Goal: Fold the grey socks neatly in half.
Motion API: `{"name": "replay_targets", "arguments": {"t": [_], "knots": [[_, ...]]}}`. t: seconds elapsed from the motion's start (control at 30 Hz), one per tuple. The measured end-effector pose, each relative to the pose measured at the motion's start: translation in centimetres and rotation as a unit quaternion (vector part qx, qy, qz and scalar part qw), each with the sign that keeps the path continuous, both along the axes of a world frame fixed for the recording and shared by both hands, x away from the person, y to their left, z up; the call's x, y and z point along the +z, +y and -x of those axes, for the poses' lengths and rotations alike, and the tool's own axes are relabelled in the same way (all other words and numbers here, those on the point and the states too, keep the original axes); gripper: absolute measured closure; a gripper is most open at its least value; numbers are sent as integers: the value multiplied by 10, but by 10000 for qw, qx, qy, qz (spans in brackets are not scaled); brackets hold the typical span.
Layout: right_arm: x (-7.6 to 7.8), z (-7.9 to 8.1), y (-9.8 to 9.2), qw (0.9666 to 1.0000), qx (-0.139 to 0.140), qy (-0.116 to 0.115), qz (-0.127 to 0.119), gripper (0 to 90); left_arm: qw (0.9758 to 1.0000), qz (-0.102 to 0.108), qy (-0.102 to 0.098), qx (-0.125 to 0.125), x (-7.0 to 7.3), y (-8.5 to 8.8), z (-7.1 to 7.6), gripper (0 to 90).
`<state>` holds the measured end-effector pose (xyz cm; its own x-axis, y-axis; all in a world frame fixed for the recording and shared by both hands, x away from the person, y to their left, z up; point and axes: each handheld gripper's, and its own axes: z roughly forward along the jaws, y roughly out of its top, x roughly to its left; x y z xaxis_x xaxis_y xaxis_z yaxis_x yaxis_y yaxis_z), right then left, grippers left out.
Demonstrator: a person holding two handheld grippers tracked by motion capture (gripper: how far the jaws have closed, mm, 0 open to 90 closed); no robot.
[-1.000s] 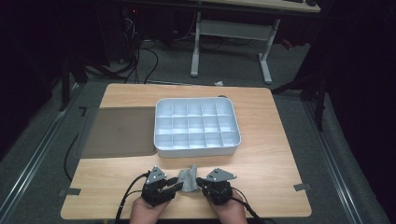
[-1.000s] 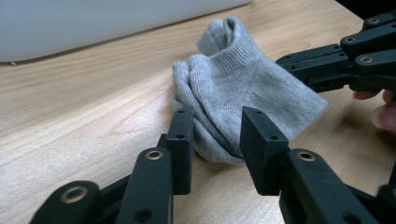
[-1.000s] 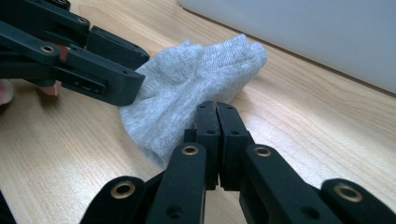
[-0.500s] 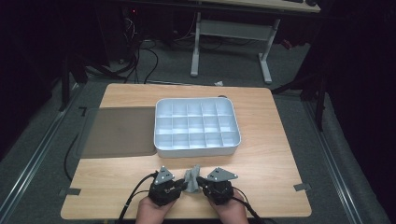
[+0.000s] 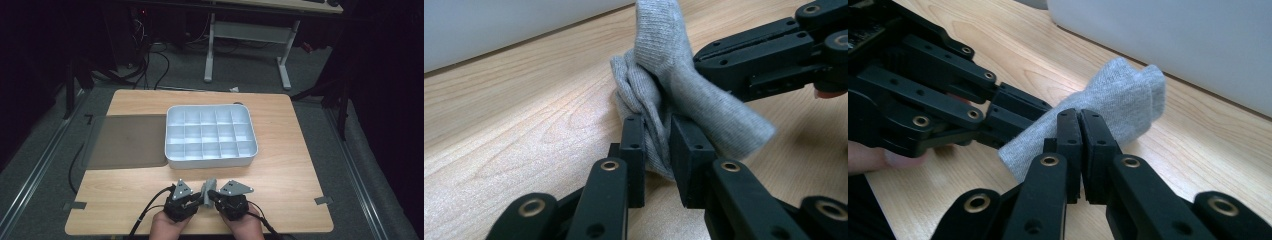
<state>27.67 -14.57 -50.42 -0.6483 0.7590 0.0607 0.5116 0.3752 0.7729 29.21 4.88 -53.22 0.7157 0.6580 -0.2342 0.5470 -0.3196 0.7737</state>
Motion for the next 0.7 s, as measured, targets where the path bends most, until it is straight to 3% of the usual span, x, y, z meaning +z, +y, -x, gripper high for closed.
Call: {"name": "replay_targets", "arguments": {"t": [0.47,0.53,0.7], "knots": [[-1,-2,3,10000,-24,-6,-28,894,9997,-101,-1,-204,1,-4,3,755],[-1,-2,1,10000,-47,4,-33,895,9993,-78,29,-367,0,-8,5,700],[-7,-2,1,10000,-35,63,-25,900,9986,-194,-51,-482,0,-11,8,641]]}}
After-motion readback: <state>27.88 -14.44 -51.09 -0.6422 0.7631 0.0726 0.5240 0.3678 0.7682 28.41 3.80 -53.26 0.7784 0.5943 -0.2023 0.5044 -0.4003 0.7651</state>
